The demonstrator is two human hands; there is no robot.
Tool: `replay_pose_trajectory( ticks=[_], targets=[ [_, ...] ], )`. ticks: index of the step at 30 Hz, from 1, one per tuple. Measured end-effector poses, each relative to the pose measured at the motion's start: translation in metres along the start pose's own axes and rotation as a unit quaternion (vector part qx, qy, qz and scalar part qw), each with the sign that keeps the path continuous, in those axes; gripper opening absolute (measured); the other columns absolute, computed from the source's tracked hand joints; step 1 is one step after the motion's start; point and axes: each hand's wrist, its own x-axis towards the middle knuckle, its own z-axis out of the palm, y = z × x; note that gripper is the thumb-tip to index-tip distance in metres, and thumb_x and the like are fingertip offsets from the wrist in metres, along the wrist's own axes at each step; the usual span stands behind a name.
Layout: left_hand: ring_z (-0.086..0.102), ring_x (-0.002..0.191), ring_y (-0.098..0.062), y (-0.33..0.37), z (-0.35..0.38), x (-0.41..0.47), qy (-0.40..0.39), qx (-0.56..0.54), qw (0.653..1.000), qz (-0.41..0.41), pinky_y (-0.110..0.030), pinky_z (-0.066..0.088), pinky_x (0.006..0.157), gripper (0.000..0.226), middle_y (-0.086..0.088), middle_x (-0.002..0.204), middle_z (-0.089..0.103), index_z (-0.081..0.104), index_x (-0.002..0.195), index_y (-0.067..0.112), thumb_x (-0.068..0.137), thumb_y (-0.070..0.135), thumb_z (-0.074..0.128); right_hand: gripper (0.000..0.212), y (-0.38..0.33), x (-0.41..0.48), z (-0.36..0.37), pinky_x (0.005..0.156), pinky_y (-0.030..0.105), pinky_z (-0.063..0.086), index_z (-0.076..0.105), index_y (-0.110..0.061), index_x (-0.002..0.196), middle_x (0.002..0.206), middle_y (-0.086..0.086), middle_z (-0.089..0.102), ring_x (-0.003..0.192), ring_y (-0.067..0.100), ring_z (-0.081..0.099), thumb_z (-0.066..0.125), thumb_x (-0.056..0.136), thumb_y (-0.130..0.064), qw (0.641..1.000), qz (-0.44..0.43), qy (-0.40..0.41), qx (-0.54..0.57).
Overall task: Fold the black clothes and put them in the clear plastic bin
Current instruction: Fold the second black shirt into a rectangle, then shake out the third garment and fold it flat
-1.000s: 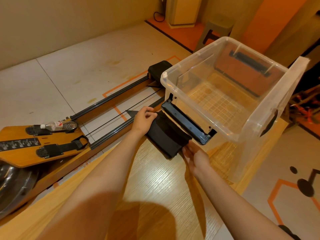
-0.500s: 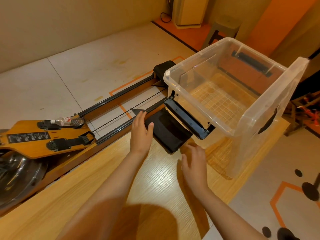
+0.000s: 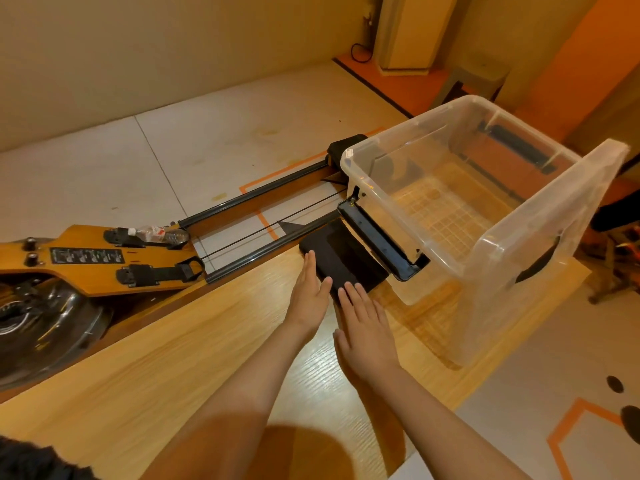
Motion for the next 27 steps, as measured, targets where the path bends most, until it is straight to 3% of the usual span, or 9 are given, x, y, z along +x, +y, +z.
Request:
replay_pose_trajectory(
  ticks=[3, 5, 9, 17, 20, 24, 27],
  targets=[
    [0.033, 0.141, -0.018, 0.015, -0.003, 0.014, 0.084, -0.158, 0.982, -0.067, -0.035, 0.03, 0.114, 0.067, -0.003, 0.156, 0.03, 0.014, 0.155, 0.019, 0.099, 0.023, 0.052, 0.068, 0.001, 0.001, -0.006, 0.116, 0.035, 0.003, 0.019, -0.012, 0.153, 0.161, 0.004, 0.016, 0.147, 0.016, 0.004, 0.045, 0.093, -0.03, 1.0, -0.008, 0.02, 0.02],
    [0.048, 0.127, -0.02, 0.024, -0.007, 0.026, 0.136, -0.173, 0.971, -0.089, -0.038, 0.041, 0.108, 0.065, -0.007, 0.145, 0.044, 0.023, 0.151, 0.015, 0.096, 0.02, 0.058, 0.068, 0.003, 0.004, -0.009, 0.114, 0.034, 0.002, 0.014, -0.012, 0.154, 0.162, 0.002, 0.009, 0.148, 0.015, 0.0, 0.044, 0.095, -0.028, 0.999, -0.005, 0.023, 0.028],
    [0.056, 0.114, -0.019, 0.029, -0.013, 0.043, 0.194, -0.174, 0.958, -0.122, -0.033, 0.046, 0.099, 0.057, -0.009, 0.13, 0.057, 0.039, 0.143, 0.011, 0.093, 0.019, 0.064, 0.069, 0.013, 0.003, -0.01, 0.113, 0.036, 0.002, 0.009, -0.015, 0.155, 0.162, -0.001, 0.004, 0.149, 0.015, 0.002, 0.045, 0.097, -0.027, 0.999, 0.004, 0.009, 0.037],
    [0.062, 0.101, -0.02, 0.029, -0.016, 0.063, 0.202, -0.153, 0.961, -0.108, -0.037, 0.053, 0.093, 0.041, -0.006, 0.11, 0.062, 0.051, 0.128, 0.012, 0.09, 0.01, 0.066, 0.069, 0.017, 0.002, -0.009, 0.112, 0.035, -0.003, 0.001, -0.018, 0.155, 0.162, -0.004, -0.002, 0.145, 0.009, -0.011, 0.04, 0.098, -0.027, 0.999, -0.018, -0.011, 0.043],
    [0.058, 0.102, -0.018, 0.022, -0.015, 0.061, 0.201, -0.126, 0.963, -0.13, -0.034, 0.05, 0.095, 0.04, -0.002, 0.106, 0.059, 0.051, 0.128, 0.01, 0.091, 0.014, 0.066, 0.069, 0.019, 0.003, -0.01, 0.112, 0.035, -0.003, 0.001, -0.019, 0.155, 0.162, -0.004, -0.002, 0.148, 0.011, -0.004, 0.041, 0.099, -0.027, 0.999, -0.02, -0.02, 0.047],
    [0.06, 0.107, -0.025, 0.021, -0.021, 0.052, 0.154, -0.134, 0.97, -0.131, -0.044, 0.051, 0.096, 0.044, -0.007, 0.117, 0.059, 0.045, 0.132, 0.014, 0.092, 0.015, 0.063, 0.069, 0.019, 0.005, -0.014, 0.113, 0.035, -0.006, -0.001, -0.019, 0.155, 0.161, -0.005, -0.006, 0.146, 0.009, -0.011, 0.04, 0.1, -0.027, 0.998, -0.028, -0.028, 0.04],
    [0.053, 0.11, -0.016, 0.023, -0.022, 0.026, 0.14, -0.092, 0.981, -0.1, -0.033, 0.048, 0.097, 0.05, -0.005, 0.131, 0.051, 0.038, 0.14, 0.016, 0.095, 0.017, 0.059, 0.071, 0.018, 0.003, -0.013, 0.118, 0.039, 0.004, 0.006, -0.016, 0.155, 0.16, -0.002, -0.003, 0.147, 0.013, -0.009, 0.045, 0.097, -0.028, 0.999, -0.033, -0.013, 0.016]
  ],
)
